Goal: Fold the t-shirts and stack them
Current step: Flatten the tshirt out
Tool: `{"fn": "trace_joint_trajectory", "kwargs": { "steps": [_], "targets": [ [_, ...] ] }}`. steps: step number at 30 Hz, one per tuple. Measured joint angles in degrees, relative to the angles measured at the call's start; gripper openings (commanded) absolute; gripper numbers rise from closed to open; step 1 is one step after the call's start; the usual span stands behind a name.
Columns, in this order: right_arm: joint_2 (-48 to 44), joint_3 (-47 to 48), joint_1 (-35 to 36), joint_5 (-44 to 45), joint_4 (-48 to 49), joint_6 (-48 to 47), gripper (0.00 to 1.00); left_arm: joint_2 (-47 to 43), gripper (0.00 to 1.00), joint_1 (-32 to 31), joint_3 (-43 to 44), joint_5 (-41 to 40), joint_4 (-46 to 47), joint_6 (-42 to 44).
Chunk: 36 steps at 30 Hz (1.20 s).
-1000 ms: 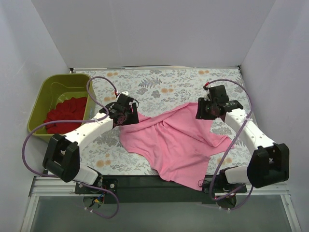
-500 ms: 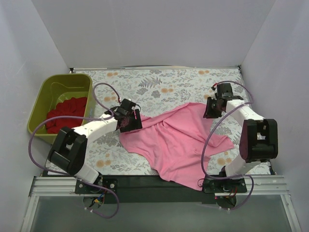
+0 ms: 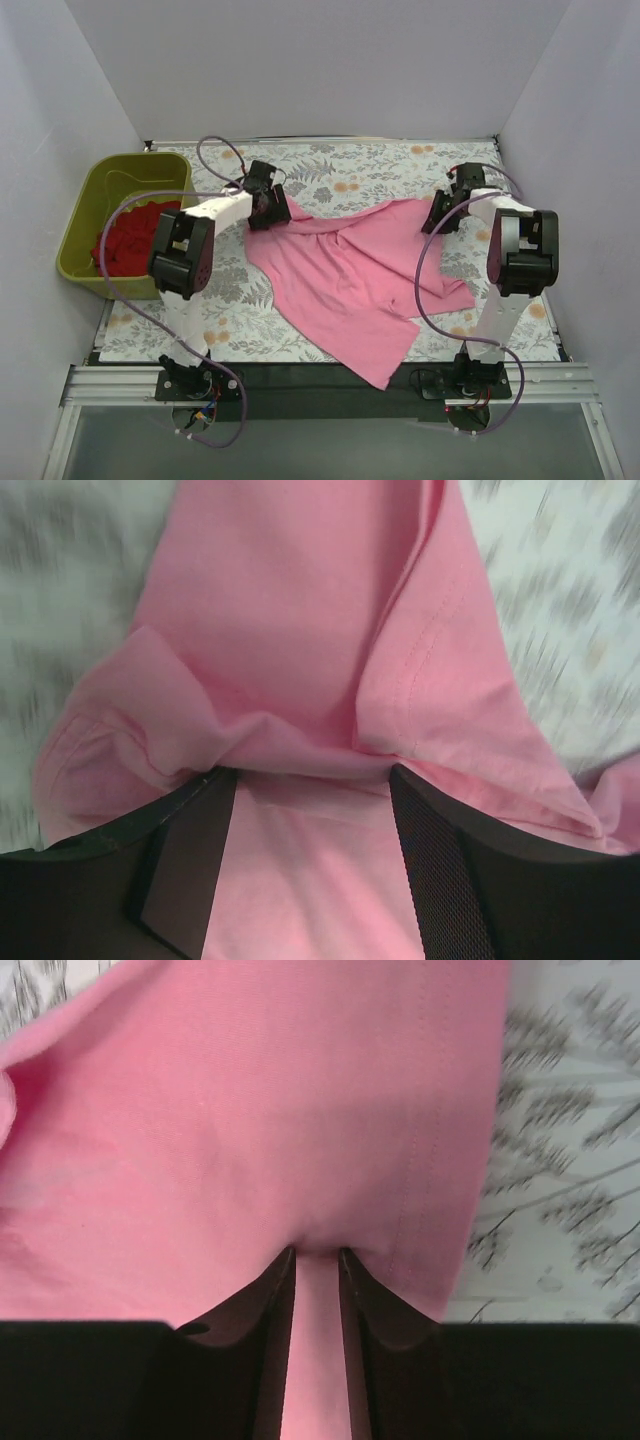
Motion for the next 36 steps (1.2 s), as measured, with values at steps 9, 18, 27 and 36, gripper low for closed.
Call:
{"fn": "trace_joint_trajectory", "kwargs": {
  "steps": [9,18,27,36],
  "targets": [
    [6.3,10.5,-4.2,4.5,1.3,3.4,0.38,31.5,0.76,5.3,48.0,0.5,-3.3,7.6],
    [-8.6,3.2,-2.5,7.3,2.2,1.7,0.59,17.1,0.82,4.2,27.9,3.6,-1.6,8.2],
    [-31.6,-16.6,3.4,7.5,-0.3,1.7,0.61,-23.2,0.75,-13.1,-4.5,-0.3,-7.7,-2.9],
    [-48.2,-29.3,10.0,9.1,-6.6,1.9,0.61,-30.3,0.62,-34.0,-19.8,-2.6,-18.1,-21.5]
  ]
}}
